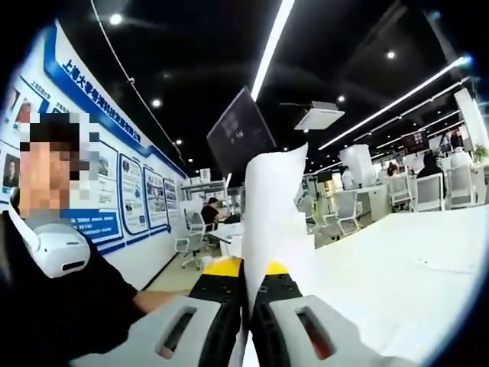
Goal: Organize the stack of printing papers by aligning and flattening the scattered papers on the table
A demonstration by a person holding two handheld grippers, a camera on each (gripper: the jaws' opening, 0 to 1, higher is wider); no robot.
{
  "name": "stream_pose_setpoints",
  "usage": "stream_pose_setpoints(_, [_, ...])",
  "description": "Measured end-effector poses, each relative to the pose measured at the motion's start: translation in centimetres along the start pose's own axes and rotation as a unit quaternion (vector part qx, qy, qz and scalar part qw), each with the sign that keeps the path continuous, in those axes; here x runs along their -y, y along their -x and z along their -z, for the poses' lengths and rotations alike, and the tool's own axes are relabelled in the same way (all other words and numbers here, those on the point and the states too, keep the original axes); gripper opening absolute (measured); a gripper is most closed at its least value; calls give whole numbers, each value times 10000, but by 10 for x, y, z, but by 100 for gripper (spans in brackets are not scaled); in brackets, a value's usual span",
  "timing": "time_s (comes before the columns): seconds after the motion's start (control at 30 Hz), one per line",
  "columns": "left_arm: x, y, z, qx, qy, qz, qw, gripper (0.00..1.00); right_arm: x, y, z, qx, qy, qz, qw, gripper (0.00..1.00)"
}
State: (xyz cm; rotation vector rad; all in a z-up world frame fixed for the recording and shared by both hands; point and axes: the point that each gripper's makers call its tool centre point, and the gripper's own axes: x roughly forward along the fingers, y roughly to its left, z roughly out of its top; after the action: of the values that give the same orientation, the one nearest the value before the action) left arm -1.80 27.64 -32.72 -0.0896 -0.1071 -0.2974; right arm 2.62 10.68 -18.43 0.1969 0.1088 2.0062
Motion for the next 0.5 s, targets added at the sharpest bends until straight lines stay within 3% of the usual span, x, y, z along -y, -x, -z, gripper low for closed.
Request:
stream_pose_setpoints(0.13, [0,0,0,5,4,3,10000,6,3,-6,7,-73,140,128,9998,0])
stream_pose_setpoints(0.37, [0,0,-1,12,8,8,10000,6,29,-8,17,-258,746,448,9959,0])
stream_pose_setpoints(0.5, [1,0,-1,10,10,14,10000,6,43,-8,20,-314,853,566,9942,0])
